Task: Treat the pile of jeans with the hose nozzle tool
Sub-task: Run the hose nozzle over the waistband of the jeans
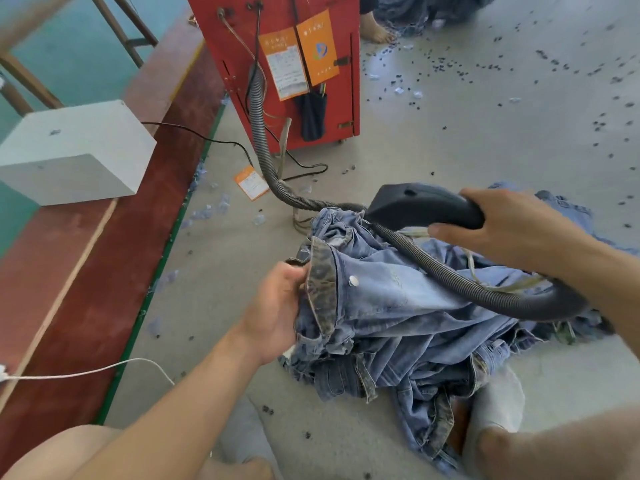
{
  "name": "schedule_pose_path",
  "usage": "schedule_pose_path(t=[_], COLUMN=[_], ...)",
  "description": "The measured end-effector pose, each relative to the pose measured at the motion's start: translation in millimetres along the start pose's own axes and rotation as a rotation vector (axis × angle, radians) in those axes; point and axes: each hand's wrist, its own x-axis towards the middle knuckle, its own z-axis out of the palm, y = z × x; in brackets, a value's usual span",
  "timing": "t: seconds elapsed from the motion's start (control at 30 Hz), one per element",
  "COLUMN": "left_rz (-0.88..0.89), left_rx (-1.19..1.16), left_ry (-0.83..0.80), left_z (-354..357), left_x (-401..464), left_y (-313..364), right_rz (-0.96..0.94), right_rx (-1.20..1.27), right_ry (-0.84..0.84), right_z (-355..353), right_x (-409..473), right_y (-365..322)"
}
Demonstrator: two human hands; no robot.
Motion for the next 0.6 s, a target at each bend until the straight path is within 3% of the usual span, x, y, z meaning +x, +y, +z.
schedule_pose_path(t=[0.07,0.17,0.27,0.33,0.5,0.6], left_rz=[-0.056,-0.042,0.077,0.117,0.145,0.175], left_rx=[-0.087,0.231,0.354,0.362,0.172,0.118], left_ry=[0.095,0.240,0.393,0.408,0.269,0.380], left_z=[0,11,29,40,56,54], left_x=[3,8,14,17,16,13], left_y=[-6,-23,-35,-38,-31,-22], right_rz=[-0.012,0.051,0.194,0.260,0.236,0.273], right_rx=[-0.005,-0.020,0.199,0.324,0.223,0.286], right_ry=[-0.038,-0.010,-0.055,-0.100,-0.126,-0.084], right_z=[4,19,47,65,72,62], right_x=[-3,-6,-11,-15,-1,11], right_y=[-3,-16,-38,-56,-73,-63])
